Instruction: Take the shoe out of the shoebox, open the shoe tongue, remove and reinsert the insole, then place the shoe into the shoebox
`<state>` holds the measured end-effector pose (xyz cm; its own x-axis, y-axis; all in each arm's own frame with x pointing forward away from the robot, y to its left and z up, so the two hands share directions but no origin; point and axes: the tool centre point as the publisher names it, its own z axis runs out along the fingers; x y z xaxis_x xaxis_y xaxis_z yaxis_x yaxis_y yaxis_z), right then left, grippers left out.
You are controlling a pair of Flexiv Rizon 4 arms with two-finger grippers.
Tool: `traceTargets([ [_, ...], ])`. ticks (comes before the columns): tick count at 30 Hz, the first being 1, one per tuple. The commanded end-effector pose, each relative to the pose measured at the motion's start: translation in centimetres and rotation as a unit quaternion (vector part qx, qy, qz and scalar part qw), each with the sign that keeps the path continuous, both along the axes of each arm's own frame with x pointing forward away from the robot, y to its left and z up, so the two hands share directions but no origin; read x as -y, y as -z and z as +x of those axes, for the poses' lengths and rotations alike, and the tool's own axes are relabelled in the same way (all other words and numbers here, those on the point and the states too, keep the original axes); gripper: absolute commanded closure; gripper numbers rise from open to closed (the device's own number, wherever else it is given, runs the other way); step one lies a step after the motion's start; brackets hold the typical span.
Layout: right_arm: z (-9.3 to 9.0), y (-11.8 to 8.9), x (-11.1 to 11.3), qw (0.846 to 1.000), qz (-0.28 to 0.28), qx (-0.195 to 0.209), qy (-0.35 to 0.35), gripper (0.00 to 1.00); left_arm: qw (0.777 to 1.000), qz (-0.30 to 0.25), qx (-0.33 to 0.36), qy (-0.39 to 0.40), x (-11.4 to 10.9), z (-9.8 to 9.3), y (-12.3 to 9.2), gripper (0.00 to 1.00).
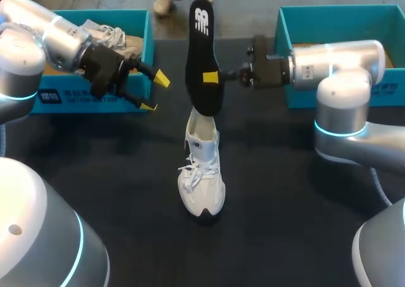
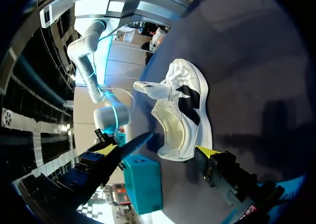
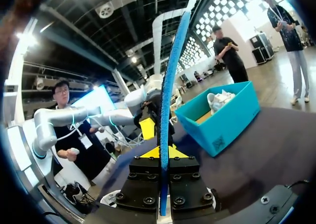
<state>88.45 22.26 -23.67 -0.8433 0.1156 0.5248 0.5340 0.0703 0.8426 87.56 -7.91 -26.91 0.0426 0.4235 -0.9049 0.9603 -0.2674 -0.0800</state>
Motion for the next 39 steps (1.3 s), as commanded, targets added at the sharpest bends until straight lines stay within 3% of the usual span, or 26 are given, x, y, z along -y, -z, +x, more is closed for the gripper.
traceTargets([
  [1, 0.5, 0.9, -1.5, 1.0, 0.0, -0.004, -0.009, 1.0, 1.0, -0.003, -0.002, -0.004, -0.2, -0.2, 0.3, 0.0],
  [15, 0.4, 2.8, -2.2, 1.0, -0.002, 0.007, -0.012, 1.0, 1.0, -0.008, 0.0, -0.028, -0.7, 0.1, 0.9, 0.0],
  [25, 0.0, 3.7, -2.1, 0.999, -0.017, 0.032, -0.013, 1.0, 0.999, -0.02, 0.008, -0.043, -0.3, 0.1, 1.1, 0.0],
  [39, -0.4, 5.1, -1.3, 0.999, -0.027, 0.032, -0.009, 1.0, 0.999, -0.027, 0.002, -0.037, 0.7, 0.5, 1.3, 0.0],
])
